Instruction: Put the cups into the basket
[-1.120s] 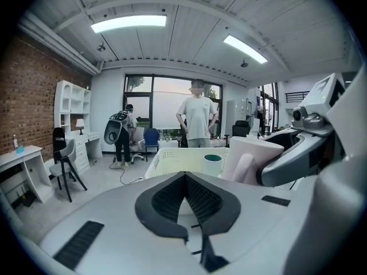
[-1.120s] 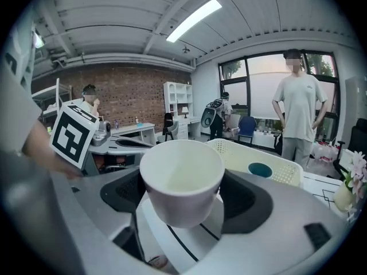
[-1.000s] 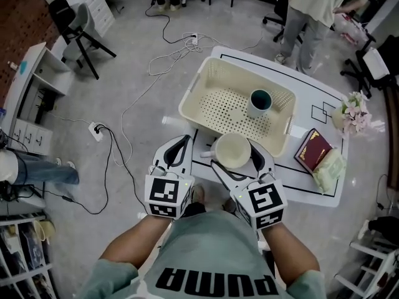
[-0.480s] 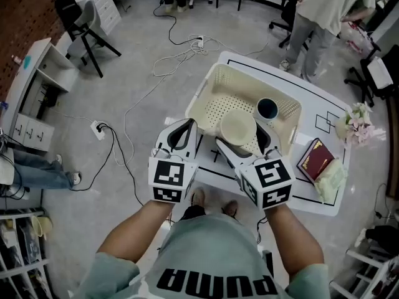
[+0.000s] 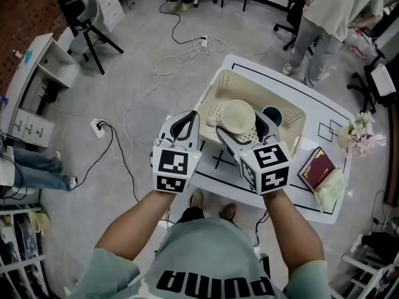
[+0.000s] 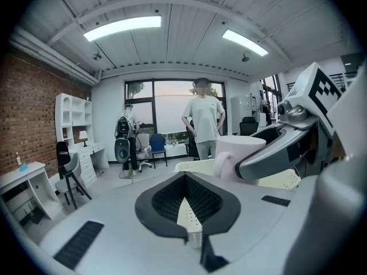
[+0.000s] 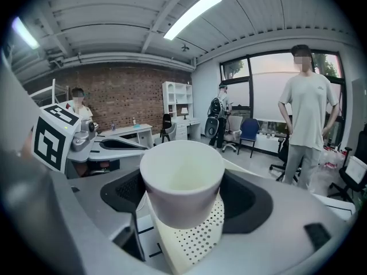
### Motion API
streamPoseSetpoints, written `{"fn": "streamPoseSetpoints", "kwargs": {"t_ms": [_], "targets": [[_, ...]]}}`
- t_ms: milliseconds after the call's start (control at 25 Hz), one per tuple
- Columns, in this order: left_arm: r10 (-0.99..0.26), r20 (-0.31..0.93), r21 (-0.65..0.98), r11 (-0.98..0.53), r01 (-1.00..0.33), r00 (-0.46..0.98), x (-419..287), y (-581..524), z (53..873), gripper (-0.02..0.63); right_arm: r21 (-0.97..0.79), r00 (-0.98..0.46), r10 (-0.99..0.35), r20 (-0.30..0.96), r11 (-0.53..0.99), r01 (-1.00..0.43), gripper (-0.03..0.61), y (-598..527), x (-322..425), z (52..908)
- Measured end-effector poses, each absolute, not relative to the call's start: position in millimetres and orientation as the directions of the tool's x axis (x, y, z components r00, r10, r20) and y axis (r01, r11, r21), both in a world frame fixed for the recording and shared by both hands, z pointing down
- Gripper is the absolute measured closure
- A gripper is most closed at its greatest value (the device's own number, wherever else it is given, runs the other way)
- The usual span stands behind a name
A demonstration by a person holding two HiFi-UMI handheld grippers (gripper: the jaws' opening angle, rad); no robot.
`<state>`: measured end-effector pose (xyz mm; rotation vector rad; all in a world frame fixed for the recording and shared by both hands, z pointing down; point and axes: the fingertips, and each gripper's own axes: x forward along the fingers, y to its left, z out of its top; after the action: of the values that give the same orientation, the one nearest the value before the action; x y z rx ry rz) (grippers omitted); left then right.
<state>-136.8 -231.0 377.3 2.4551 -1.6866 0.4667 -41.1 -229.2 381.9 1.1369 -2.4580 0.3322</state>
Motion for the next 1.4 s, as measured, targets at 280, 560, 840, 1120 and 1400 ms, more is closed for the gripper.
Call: {"fn": "streamPoseSetpoints", "kwargs": {"t_ms": [280, 560, 840, 1120, 1400], "targets": [[-0.892, 0.342, -0.075, -0.340, -0.937, 0.296, -154, -256, 384, 0.607, -0.036, -0.604, -0.624, 0.496, 0.680, -0.732, 0.192, -252, -47, 400], [-0.883, 0.377, -0.069, -0.328, -0.942, 0.280, -164, -268, 399, 0.607, -0.024, -0.608, -0.584, 0.538, 0.710, -0.704, 0.192, -270, -52, 423], [-0.872, 0.403, -0.048, -0.323, -0.945, 0.278, -169, -274, 414, 0.607, -0.010, -0.595, -0.555, 0.581, 0.726, -0.687, 0.192, -282, -54, 450], [-0.866, 0.419, -0.037, -0.316, -0.948, 0.272, -175, -280, 426, 0.607, -0.021, -0.579, -0.521, 0.627, 0.732, -0.681, 0.192, -288, -54, 475], [-0.858, 0.434, -0.021, -0.314, -0.949, 0.274, -178, -284, 438, 0.607, -0.029, -0.580, -0.483, 0.656, 0.752, -0.659, 0.192, -297, -57, 492]]}}
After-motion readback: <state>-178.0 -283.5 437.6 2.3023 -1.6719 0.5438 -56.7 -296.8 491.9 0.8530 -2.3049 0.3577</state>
